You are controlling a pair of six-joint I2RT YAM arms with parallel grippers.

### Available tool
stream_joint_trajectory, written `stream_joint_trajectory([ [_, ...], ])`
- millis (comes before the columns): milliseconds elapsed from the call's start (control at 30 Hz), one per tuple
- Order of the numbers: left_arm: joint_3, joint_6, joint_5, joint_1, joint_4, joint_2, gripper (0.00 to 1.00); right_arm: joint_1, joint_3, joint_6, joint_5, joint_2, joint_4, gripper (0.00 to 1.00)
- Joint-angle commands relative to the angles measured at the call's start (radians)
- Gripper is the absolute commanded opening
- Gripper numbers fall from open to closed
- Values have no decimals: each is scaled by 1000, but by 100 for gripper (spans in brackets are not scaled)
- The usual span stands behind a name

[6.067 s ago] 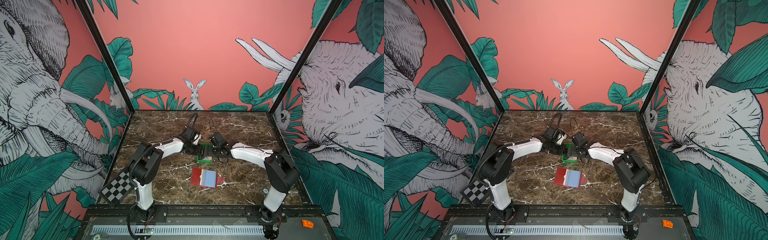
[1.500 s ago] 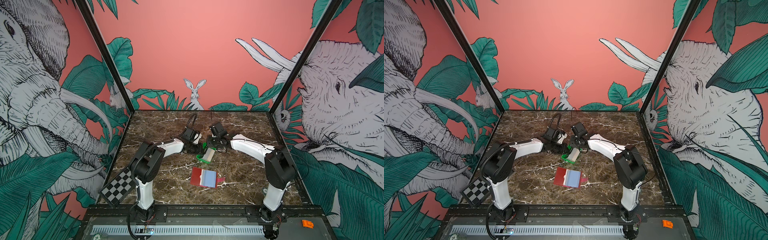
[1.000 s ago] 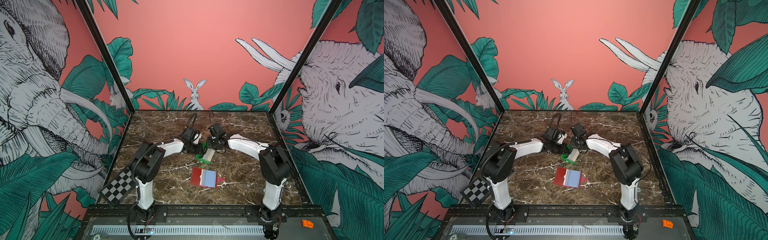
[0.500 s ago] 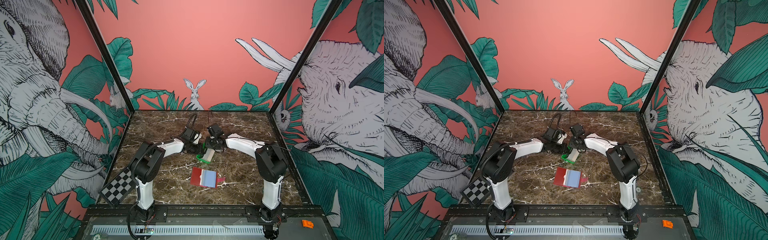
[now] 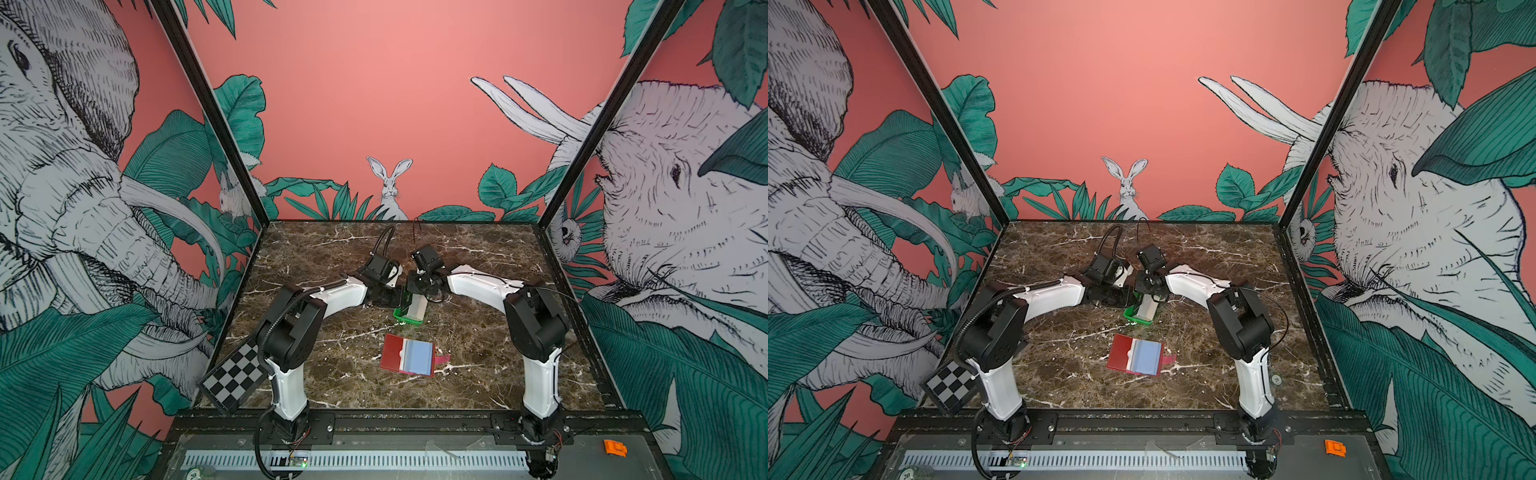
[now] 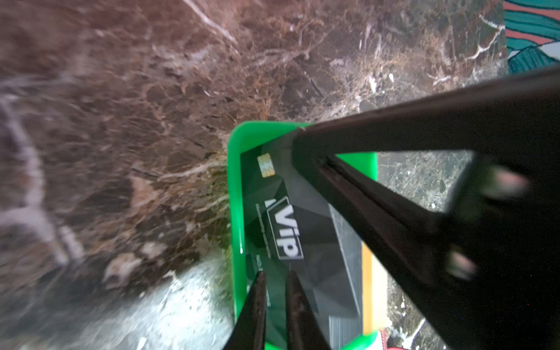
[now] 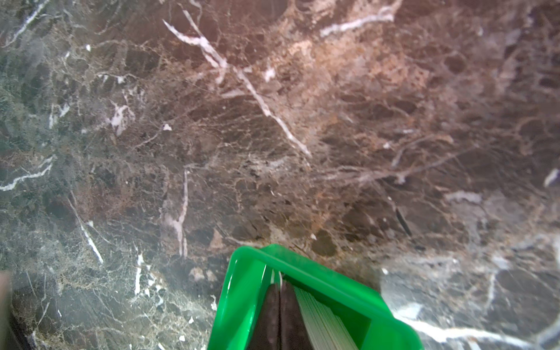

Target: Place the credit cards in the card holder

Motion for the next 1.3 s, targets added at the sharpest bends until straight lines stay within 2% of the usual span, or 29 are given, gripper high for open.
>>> stream_joint_trajectory([
  [0,-1,43,-76,11,-28,-95,17,-6,34,-49,-16,31,25,2],
  [267,1,34,-65,40,-29,-88,18,-5,87,-101,-81,45,24,0],
  [600,-5,30,-57,40,-19,-87,18,3,82,-115,-48,-30,-24,0],
  [1067,-13,33,-48,40,-4,-100,18,11,-86,-89,-43,-270,15,0],
  [1267,-29,31,-37,40,15,-120,18,17,-223,-73,-33,-400,28,0],
])
